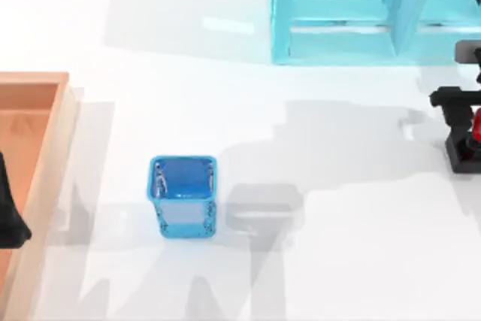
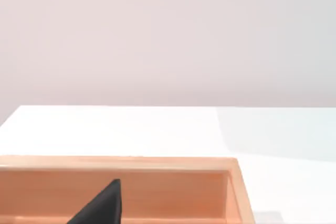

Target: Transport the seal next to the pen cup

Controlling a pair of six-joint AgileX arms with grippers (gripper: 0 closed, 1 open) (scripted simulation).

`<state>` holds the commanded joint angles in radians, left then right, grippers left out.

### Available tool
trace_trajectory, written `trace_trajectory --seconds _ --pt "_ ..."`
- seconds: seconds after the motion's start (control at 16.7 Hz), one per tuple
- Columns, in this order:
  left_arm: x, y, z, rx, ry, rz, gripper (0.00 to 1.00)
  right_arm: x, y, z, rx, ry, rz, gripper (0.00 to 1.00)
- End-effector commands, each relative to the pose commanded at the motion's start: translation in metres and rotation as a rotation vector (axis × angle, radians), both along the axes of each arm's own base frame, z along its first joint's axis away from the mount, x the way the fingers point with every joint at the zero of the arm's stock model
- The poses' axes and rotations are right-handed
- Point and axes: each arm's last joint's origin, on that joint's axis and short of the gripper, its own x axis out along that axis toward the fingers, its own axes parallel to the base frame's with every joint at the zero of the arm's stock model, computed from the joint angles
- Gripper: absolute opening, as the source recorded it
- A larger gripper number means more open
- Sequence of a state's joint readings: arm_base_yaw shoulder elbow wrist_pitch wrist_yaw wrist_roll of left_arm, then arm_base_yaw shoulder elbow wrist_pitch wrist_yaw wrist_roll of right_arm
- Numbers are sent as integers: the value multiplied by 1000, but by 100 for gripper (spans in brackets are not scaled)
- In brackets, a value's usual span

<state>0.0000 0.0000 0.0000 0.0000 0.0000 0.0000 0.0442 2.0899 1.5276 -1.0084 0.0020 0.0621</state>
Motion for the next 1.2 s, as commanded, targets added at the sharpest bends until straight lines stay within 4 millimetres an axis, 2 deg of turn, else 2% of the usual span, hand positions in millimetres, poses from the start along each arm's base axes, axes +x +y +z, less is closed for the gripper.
trace_trajectory --seconds 0.42,1.02,1.2 --pt "0 0 0 0 0 0 100 0 0 0 0 0 0 2" --pt "0 0 0 0 0 0 100 0 0 0 0 0 -3 0" --pt "0 0 0 0 0 0 100 6 15 8 -1 19 2 0"
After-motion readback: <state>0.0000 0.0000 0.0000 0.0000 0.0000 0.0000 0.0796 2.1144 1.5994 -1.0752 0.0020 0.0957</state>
